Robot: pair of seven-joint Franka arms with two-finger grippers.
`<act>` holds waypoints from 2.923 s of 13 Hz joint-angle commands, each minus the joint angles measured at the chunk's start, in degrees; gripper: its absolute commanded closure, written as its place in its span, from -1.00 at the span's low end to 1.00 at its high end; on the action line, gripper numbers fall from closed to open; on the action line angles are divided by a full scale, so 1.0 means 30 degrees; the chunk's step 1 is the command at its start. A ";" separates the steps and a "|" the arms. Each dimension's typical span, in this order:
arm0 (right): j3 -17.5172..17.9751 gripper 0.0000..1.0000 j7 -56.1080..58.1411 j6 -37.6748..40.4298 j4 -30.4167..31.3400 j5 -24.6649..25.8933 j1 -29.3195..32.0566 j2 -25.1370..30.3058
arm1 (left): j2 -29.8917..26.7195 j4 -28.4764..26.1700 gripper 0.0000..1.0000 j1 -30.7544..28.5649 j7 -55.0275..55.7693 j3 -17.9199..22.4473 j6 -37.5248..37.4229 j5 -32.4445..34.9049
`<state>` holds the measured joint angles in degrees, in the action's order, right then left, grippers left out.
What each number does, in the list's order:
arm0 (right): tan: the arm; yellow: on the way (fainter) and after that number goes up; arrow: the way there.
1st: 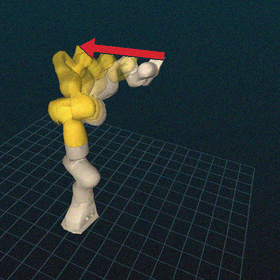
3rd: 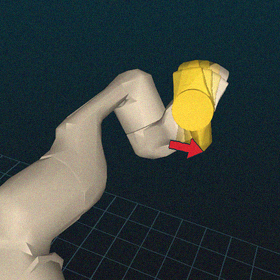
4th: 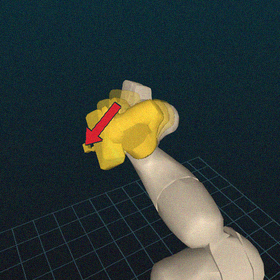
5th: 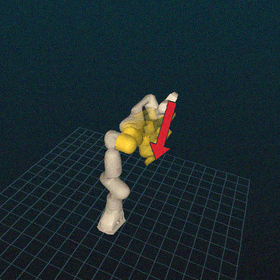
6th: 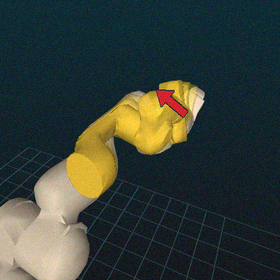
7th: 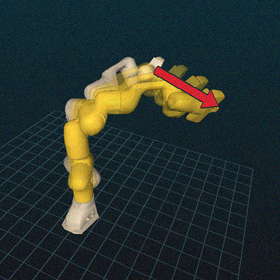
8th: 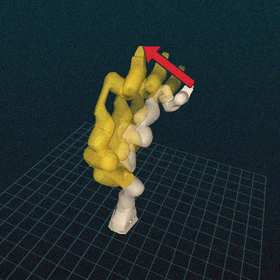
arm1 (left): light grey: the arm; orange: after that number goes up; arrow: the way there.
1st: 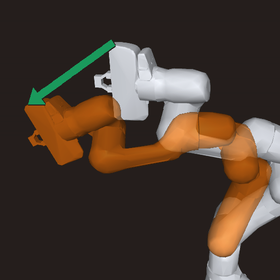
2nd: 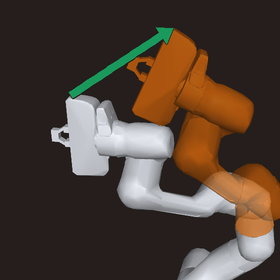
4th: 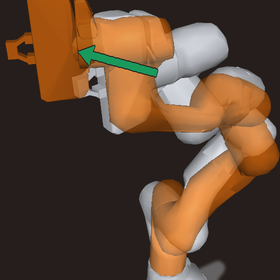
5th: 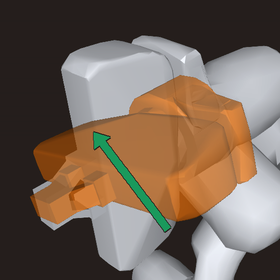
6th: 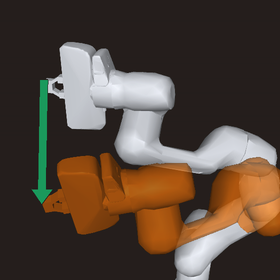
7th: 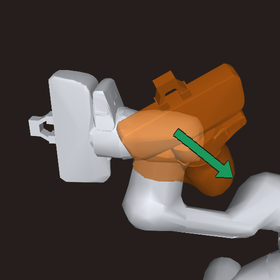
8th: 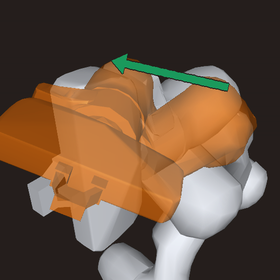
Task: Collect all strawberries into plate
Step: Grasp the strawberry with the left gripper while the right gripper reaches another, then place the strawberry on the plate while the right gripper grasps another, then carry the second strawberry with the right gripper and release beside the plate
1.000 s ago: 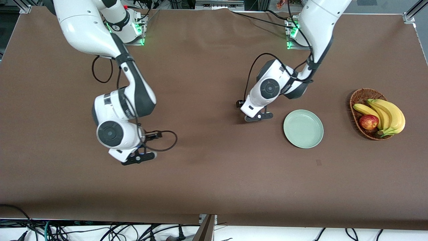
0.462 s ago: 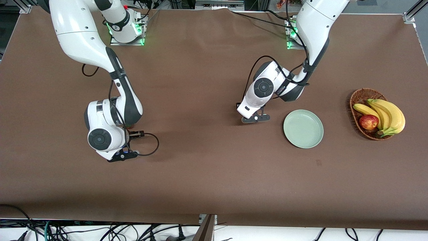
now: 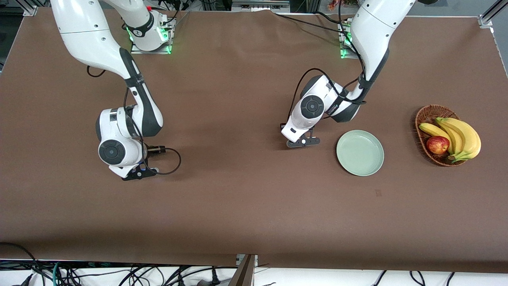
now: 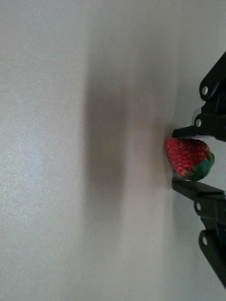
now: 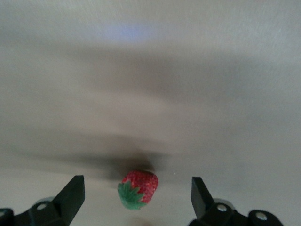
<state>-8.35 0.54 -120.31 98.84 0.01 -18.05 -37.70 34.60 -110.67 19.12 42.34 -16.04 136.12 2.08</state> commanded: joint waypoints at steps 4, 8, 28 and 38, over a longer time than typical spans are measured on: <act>0.0088 0.00 0.0378 -0.0765 0.1595 -0.0326 0.0450 0.0907 | -0.1507 0.0677 1.00 -0.0193 0.0241 0.0715 -0.2502 0.2143; 0.0118 0.71 0.0348 -0.0705 0.1566 -0.0355 0.0450 0.0878 | -0.2186 0.3221 1.00 -0.1594 -0.2296 0.0835 -0.8128 0.4021; 0.2784 0.74 -1.9012 -0.6942 -0.8273 -0.3519 -1.0180 -0.4480 | -0.0077 0.3198 -0.74 -0.9334 -1.9419 0.0747 -0.6643 0.3791; 0.2754 -0.99 -1.9515 -1.3595 -0.9771 -0.3402 -1.1561 -0.7091 | -0.1628 0.3462 -1.00 -0.9159 -1.8573 0.0103 -0.7609 0.2713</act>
<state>0.54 -57.38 -159.74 72.46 -9.88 -51.75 -57.21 32.02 -100.09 -8.40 -14.66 -14.75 115.33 12.51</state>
